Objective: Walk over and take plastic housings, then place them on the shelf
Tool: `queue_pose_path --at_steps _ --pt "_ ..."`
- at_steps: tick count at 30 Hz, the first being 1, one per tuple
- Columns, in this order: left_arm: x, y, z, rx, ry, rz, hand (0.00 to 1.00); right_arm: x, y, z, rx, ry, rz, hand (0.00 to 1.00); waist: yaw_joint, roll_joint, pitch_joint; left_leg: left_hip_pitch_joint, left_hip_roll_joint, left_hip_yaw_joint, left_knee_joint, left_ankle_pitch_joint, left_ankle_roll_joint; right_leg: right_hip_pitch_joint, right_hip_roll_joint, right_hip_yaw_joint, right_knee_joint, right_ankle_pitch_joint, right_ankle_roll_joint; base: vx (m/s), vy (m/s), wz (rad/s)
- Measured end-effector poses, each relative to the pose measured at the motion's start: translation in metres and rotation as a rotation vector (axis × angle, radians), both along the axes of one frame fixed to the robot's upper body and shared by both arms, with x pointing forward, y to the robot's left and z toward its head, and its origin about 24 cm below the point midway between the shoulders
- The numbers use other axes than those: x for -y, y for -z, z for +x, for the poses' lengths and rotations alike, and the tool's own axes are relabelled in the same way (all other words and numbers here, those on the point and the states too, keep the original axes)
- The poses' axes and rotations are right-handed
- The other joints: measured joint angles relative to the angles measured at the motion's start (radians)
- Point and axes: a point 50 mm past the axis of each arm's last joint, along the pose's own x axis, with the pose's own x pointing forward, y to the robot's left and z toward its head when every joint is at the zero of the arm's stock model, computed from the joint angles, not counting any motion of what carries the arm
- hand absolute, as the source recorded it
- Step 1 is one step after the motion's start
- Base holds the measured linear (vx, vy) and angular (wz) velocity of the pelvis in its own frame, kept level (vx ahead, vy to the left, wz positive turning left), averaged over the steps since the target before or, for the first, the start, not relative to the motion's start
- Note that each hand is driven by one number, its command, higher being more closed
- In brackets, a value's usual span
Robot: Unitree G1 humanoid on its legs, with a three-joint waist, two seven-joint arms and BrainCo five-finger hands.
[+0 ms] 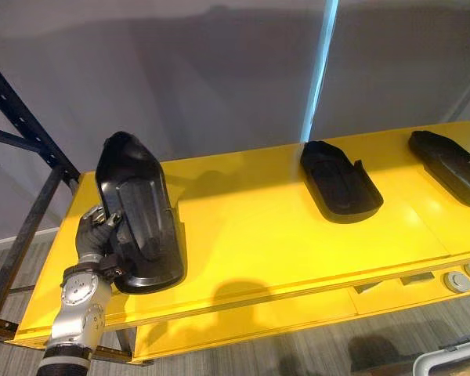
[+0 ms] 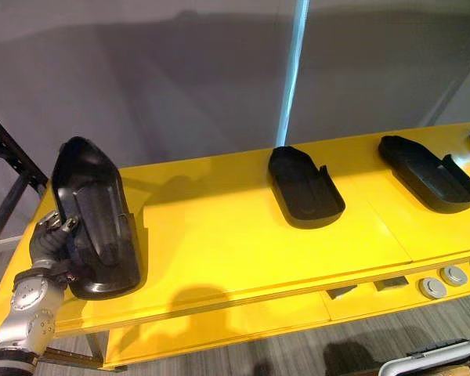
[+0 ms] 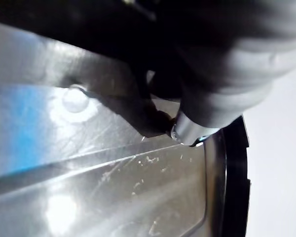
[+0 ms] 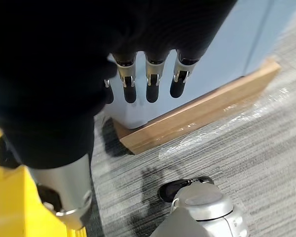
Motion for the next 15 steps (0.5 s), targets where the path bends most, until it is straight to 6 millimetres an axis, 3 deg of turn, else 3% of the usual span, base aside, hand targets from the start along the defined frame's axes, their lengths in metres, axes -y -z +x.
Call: queue_pose_path --at_steps 6,15 --pt "-0.014 -0.016 0.021 -0.051 -0.055 0.045 1.00 -0.024 0.005 0.024 0.018 -0.141 0.076 0.00 0.001 -0.008 0.064 -0.033 -0.002 0.003 0.000 0.006 -0.007 -0.025 -0.001 -0.001 -0.018 0.011 0.002 0.01 0.002 0.01" --pt "-0.010 -0.056 0.043 0.011 -0.057 0.083 1.00 -0.028 0.001 0.051 0.062 -0.204 0.083 0.00 -0.012 -0.006 0.125 -0.045 -0.001 0.018 0.000 0.008 -0.010 -0.037 -0.001 0.009 -0.040 0.032 0.003 0.00 -0.009 -0.04"
